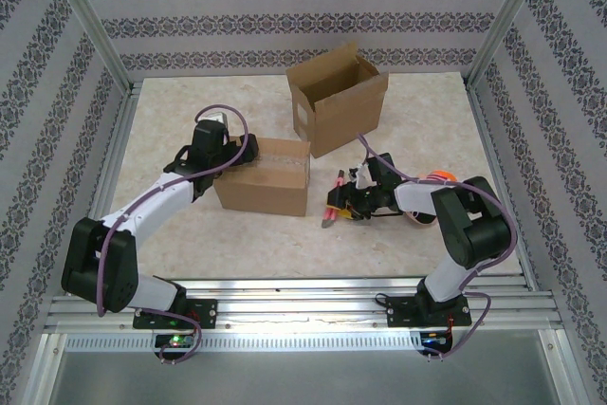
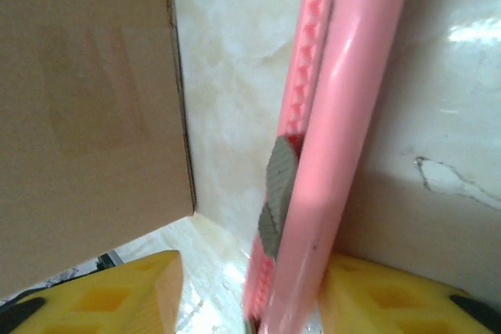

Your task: Unpack the express box

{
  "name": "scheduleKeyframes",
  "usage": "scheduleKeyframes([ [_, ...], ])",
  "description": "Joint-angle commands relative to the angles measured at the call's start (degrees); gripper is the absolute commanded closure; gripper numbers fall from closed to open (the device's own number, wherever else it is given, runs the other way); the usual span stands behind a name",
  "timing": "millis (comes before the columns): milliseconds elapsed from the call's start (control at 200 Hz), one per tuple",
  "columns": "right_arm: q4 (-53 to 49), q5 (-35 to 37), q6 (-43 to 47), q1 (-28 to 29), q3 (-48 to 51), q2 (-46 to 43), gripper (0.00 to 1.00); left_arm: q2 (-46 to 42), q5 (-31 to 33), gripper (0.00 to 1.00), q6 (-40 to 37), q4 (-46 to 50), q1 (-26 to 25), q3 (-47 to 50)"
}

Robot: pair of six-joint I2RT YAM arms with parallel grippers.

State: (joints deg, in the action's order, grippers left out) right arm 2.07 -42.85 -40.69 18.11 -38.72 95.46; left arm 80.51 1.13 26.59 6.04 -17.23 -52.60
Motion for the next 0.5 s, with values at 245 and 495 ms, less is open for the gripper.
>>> scheduleKeyframes([
  [245,-7.6,6.91,2.18,-1.39,3.62,-10.96,0.36,1.34,-1.35,0.0,-7.21,25.11,-0.26,-11.24],
  [495,-18.49,16.16,1.65,8.43,1.72,-26.9,0.27,12.99,1.04,0.0,-10.54,30.91,-0.28,-27.07],
])
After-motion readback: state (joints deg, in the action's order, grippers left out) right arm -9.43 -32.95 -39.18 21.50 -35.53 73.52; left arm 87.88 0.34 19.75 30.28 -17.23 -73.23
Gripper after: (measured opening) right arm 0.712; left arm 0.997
